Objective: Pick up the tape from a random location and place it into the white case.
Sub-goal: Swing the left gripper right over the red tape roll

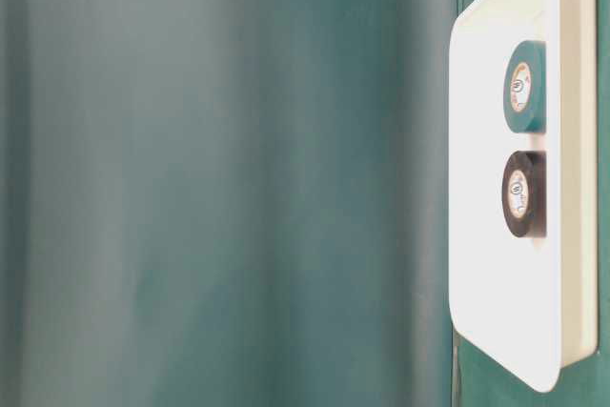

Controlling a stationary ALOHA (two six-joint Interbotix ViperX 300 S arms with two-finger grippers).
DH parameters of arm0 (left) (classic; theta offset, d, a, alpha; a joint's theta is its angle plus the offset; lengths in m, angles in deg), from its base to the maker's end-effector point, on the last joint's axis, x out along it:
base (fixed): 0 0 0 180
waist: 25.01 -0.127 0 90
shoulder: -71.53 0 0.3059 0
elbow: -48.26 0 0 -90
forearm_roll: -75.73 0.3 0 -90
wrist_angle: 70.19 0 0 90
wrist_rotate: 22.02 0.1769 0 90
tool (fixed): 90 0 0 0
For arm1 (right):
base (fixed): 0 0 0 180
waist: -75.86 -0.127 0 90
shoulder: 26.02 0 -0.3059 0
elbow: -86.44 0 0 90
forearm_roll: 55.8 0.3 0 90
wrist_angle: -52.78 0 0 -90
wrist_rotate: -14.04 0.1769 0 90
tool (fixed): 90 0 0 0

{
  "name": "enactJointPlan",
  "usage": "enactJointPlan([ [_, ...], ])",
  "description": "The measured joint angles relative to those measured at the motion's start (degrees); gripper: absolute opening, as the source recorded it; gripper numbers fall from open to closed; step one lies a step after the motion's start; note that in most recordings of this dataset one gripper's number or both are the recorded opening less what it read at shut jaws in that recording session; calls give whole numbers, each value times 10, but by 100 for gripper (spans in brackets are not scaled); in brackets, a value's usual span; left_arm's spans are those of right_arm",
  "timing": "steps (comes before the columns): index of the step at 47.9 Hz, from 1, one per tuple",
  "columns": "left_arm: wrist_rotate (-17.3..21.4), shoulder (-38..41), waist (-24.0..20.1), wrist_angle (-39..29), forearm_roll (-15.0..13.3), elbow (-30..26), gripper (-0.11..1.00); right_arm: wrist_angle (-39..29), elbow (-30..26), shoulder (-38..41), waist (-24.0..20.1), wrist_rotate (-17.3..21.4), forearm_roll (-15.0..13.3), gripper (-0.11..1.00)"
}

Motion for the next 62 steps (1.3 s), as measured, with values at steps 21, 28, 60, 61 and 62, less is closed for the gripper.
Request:
enactJointPlan([
  [21, -2, 3, 4, 0, -1, -3, 84, 0, 0, 0, 0, 0, 0, 84],
  [28, 1, 19, 5, 0, 0, -20, 84, 0, 0, 0, 0, 0, 0, 84],
  [60, 10, 289, 13, 11, 0, -240, 84, 0, 0, 0, 0, 0, 1, 84],
  [61, 11, 296, 13, 11, -1, -250, 84, 0, 0, 0, 0, 0, 0, 84],
  [62, 11, 304, 13, 11, -1, -258, 84, 0, 0, 0, 0, 0, 0, 84],
])
